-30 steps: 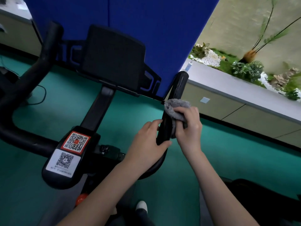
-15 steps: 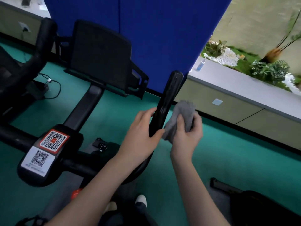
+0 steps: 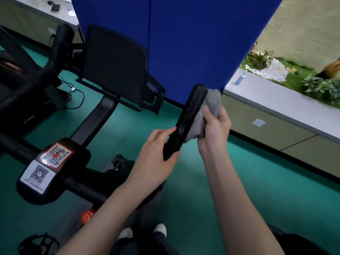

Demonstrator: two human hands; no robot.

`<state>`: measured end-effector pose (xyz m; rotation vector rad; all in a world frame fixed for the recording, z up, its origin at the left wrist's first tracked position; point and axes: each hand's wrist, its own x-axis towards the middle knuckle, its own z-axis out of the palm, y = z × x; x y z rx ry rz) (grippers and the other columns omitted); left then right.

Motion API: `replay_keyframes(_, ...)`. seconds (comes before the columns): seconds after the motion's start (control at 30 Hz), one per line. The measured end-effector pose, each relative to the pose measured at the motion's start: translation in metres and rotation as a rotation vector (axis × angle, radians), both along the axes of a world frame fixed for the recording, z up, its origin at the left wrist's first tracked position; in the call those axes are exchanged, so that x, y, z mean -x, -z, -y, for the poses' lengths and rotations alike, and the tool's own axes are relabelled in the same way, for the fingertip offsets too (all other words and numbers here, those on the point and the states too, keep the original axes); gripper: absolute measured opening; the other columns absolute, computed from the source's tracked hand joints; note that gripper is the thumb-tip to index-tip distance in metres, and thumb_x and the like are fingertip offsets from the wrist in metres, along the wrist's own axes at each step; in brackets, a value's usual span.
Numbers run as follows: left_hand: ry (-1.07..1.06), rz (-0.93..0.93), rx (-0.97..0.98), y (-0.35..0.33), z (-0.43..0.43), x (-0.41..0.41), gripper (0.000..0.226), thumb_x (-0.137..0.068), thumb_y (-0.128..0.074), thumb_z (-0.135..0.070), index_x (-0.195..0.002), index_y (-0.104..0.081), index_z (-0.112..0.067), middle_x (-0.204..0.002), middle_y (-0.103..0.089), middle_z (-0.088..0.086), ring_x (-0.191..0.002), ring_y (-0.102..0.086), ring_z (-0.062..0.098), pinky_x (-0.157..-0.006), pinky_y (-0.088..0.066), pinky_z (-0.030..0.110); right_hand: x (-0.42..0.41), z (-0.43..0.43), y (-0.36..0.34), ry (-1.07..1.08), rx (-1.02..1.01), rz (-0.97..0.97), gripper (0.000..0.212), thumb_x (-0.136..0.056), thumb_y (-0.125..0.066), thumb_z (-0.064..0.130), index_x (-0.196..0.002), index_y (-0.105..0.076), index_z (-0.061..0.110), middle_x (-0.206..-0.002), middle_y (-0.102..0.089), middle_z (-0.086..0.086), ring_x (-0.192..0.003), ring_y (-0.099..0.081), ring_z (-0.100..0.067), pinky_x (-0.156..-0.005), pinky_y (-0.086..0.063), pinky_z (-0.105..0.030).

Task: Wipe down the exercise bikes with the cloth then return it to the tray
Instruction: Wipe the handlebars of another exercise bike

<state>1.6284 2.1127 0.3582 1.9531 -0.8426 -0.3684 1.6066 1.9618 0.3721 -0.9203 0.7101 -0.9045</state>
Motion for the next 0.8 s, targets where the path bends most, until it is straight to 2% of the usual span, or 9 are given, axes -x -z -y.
replay_keyframes(0.07,0.003,-0.01,0.005,0.0,-0.001,0.0,0.055,-0.084,-0.067,-0.02,-0.134,-0.046,-0.032,-0.115,-0.045,-0.017,-0.096,-0.04,-0.018,-0.077,-0.03,-0.001,0.005,0.002,-0.004,0.049,0.135,-0.008,0.019,-0.091,-0.056,-0.003,-0.101,-0.064,0.011,-0.095,-0.068,-0.006,-0.088,-0.065,-0.017,-0.082,-0.055,-0.032)
replay_keyframes(0.17,0.004,-0.014,0.008,0.0,-0.001,-0.001,0.055,-0.083,-0.068,-0.02,-0.132,-0.047,-0.032,-0.114,-0.045,-0.02,-0.097,-0.039,-0.022,-0.078,-0.029,-0.006,0.02,-0.021,0.007,0.176,0.453,-0.181,0.018,-0.086,-0.061,0.002,-0.099,-0.067,0.013,-0.106,-0.065,-0.016,-0.103,-0.06,-0.022,-0.096,-0.049,-0.038)
replay_keyframes(0.23,0.005,-0.008,0.011,0.0,0.001,-0.002,0.056,-0.082,-0.069,-0.019,-0.132,-0.048,-0.029,-0.113,-0.046,-0.019,-0.096,-0.04,-0.024,-0.079,-0.03,-0.006,0.026,-0.039,0.016,0.193,0.76,-0.307,0.017,-0.081,-0.061,-0.003,-0.096,-0.068,0.002,-0.104,-0.061,-0.017,-0.101,-0.057,-0.017,-0.093,-0.047,-0.025)
replay_keyframes(0.3,0.007,-0.004,0.012,0.001,0.001,-0.003,0.056,-0.081,-0.07,-0.019,-0.133,-0.048,-0.026,-0.113,-0.045,-0.017,-0.094,-0.039,-0.025,-0.08,-0.029,-0.006,0.023,-0.044,0.022,0.193,0.918,-0.347,0.023,-0.078,-0.06,-0.01,-0.096,-0.07,0.0,-0.103,-0.057,-0.01,-0.098,-0.056,-0.014,-0.089,-0.043,-0.015)
replay_keyframes(0.43,0.013,0.002,0.012,0.002,-0.001,-0.004,0.057,-0.082,-0.069,-0.021,-0.134,-0.046,-0.029,-0.114,-0.044,-0.019,-0.097,-0.038,-0.024,-0.079,-0.027,-0.007,0.006,-0.025,0.004,0.251,0.956,-0.375,0.019,-0.082,-0.063,-0.01,-0.098,-0.07,-0.003,-0.102,-0.053,-0.01,-0.094,-0.055,-0.012,-0.085,-0.042,-0.011)
replay_keyframes(0.6,0.033,-0.033,0.026,0.001,-0.003,-0.004,0.056,-0.085,-0.067,-0.025,-0.135,-0.043,-0.034,-0.116,-0.043,-0.021,-0.104,-0.035,-0.02,-0.08,-0.027,-0.007,-0.008,0.004,-0.026,0.256,0.848,-0.293,0.016,-0.085,-0.063,-0.002,-0.101,-0.069,-0.002,-0.098,-0.059,-0.016,-0.087,-0.054,0.003,-0.08,-0.042,-0.009)
replay_keyframes(0.67,0.042,-0.037,0.03,0.001,-0.003,-0.005,0.057,-0.085,-0.067,-0.026,-0.136,-0.042,-0.034,-0.118,-0.043,-0.02,-0.107,-0.034,-0.017,-0.081,-0.027,-0.006,-0.001,0.002,-0.023,0.229,0.869,-0.323,0.016,-0.085,-0.063,-0.003,-0.099,-0.069,-0.002,-0.095,-0.059,-0.017,-0.084,-0.054,0.002,-0.077,-0.041,-0.009)
replay_keyframes(0.73,0.046,-0.041,0.037,0.001,-0.003,-0.006,0.057,-0.085,-0.067,-0.026,-0.136,-0.043,-0.033,-0.119,-0.044,-0.018,-0.107,-0.035,-0.015,-0.081,-0.027,-0.006,0.007,-0.005,-0.015,0.193,0.93,-0.348,0.018,-0.083,-0.062,-0.009,-0.097,-0.07,0.0,-0.097,-0.058,-0.009,-0.09,-0.055,0.0,-0.081,-0.043,-0.013)
replay_keyframes(0.8,0.05,-0.042,0.039,0.001,-0.003,-0.007,0.057,-0.085,-0.067,-0.027,-0.136,-0.043,-0.032,-0.119,-0.044,-0.018,-0.106,-0.036,-0.014,-0.081,-0.028,-0.005,0.008,-0.005,-0.015,0.176,0.924,-0.35,0.02,-0.083,-0.062,-0.01,-0.097,-0.07,0.001,-0.099,-0.059,-0.01,-0.093,-0.056,-0.003,-0.083,-0.044,-0.013)
